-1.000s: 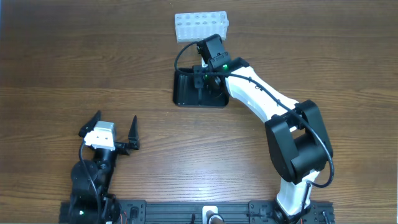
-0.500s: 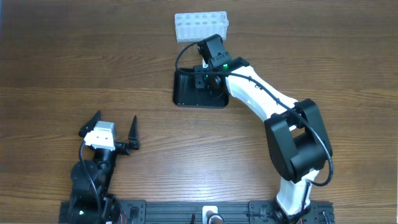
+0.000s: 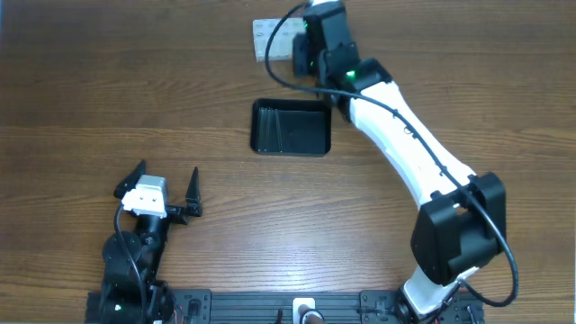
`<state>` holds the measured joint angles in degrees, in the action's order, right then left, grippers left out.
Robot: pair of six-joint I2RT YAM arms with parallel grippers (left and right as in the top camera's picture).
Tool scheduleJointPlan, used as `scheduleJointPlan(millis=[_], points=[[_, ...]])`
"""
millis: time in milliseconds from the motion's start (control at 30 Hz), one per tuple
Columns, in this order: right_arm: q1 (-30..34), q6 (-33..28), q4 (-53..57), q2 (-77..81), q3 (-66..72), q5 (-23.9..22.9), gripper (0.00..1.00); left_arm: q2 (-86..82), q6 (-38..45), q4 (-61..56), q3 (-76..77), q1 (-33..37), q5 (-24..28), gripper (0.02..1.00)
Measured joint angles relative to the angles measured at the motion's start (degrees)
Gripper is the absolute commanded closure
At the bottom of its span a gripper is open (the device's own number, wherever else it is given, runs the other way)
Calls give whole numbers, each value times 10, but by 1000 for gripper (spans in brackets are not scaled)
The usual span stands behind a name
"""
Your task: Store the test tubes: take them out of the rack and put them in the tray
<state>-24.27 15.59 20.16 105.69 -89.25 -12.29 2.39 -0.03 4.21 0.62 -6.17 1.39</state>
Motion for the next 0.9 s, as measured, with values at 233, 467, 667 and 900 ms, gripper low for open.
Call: scheduleJointPlan(millis=[233, 467, 667, 900], points=[[16, -40, -98, 26, -1, -57, 421, 0, 0, 0, 0, 0, 0, 18], [18, -67, -175, 111, -1, -66, 290, 0, 0, 0, 0, 0, 0, 18], [28, -72, -190, 168, -15, -68, 279, 0, 0, 0, 0, 0, 2, 18], [40, -84, -192, 202, -54, -70, 288, 0, 0, 0, 0, 0, 1, 18]])
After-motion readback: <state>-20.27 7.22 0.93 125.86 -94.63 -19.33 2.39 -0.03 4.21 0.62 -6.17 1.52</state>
